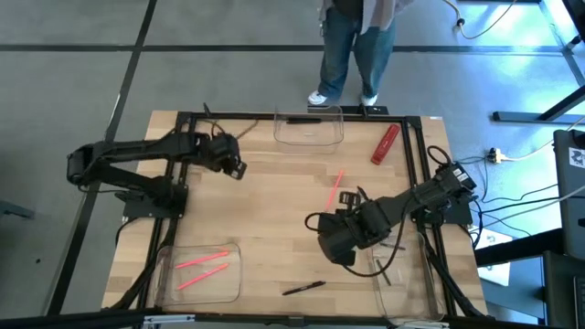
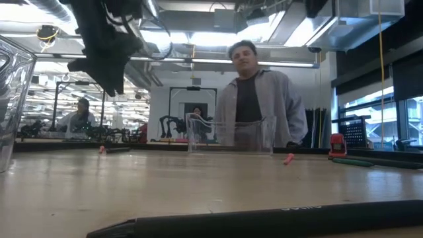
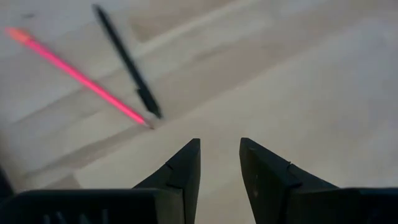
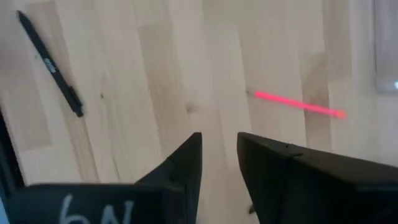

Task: Sort crayons/erasers/pens/pencils in bins
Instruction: Put the black pen into the top transparent bin

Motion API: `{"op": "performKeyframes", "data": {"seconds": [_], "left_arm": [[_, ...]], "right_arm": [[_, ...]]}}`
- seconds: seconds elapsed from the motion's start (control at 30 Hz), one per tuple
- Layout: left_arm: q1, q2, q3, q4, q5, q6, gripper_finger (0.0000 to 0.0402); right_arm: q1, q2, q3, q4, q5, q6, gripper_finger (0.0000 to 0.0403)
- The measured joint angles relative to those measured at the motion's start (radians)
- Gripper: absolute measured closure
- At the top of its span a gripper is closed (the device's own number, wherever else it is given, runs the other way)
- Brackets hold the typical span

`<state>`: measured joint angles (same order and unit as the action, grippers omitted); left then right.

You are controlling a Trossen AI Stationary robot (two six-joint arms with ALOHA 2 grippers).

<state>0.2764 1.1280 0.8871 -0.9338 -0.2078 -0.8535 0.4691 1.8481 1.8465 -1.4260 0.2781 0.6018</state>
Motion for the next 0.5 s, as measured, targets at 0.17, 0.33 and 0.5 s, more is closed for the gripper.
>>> {"op": "performKeyframes", "data": {"seconds": [0.17, 0.33, 0.5], "left_arm": [[0.137, 0.042, -0.002, 0.000, 0.033, 0.050, 0.0296], [0.210, 0.121, -0.004, 0.014, 0.061, 0.107, 0.0296], [0.252, 0.208, -0.004, 0.016, 0.065, 0.110, 0.0296]], "right_arm": [[-0.051, 0.000, 0.000, 0.054, -0.016, -0.164, 0.0299], [-0.121, -0.013, 0.000, 0.100, -0.043, -0.287, 0.0299], [-0.197, -0.032, 0.000, 0.158, -0.043, -0.376, 0.0299]]}}
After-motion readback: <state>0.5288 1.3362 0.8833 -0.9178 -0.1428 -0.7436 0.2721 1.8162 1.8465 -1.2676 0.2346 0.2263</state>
